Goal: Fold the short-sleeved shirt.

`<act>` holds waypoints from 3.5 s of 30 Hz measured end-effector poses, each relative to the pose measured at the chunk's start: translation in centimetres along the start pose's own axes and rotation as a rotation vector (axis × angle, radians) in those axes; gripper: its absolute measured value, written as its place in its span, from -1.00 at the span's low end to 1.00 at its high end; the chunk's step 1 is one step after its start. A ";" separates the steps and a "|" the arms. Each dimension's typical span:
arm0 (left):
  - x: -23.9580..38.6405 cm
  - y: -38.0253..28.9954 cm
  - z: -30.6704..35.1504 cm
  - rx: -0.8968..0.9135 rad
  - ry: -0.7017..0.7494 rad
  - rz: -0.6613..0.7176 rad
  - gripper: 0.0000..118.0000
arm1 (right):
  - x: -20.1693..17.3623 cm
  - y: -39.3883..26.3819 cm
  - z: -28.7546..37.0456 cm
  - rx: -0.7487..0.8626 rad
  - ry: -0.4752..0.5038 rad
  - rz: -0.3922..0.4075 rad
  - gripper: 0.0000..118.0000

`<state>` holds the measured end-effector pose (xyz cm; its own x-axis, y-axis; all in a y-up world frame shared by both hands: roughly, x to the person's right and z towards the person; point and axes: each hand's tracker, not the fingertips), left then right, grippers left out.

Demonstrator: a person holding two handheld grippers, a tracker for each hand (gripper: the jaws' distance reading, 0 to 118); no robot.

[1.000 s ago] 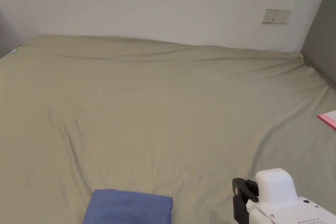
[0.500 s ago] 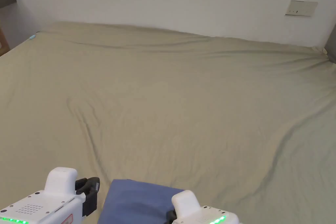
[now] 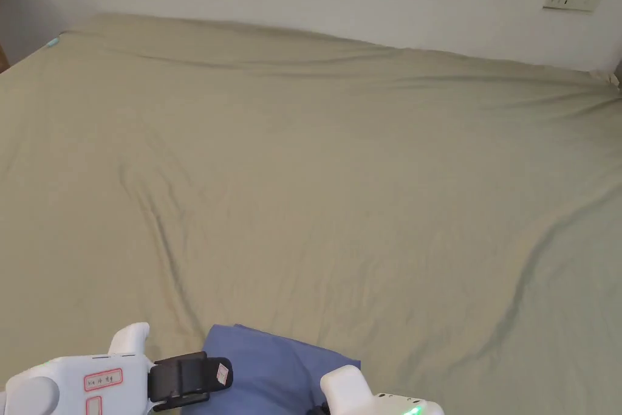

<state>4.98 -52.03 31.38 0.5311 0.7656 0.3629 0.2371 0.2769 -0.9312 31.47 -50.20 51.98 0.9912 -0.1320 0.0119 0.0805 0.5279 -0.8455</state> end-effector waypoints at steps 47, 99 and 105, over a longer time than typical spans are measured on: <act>-4.2 4.8 15.5 0.151 0.676 -0.249 -0.37 | -8.6 11.1 18.3 0.574 -0.442 0.115 -0.96; 35.2 -6.7 14.1 1.149 0.542 -0.869 -1.00 | -4.3 6.7 34.2 0.916 -0.656 0.089 -0.96; 35.3 -9.0 11.2 1.074 0.532 -0.898 -1.00 | -4.0 4.9 33.3 0.876 -0.675 0.083 -0.96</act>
<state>12.45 -20.99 52.17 0.8185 -0.1168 0.5626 0.0671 0.9919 0.1082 31.46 -19.14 65.52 0.8296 0.2747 0.4862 -0.2063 0.9598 -0.1903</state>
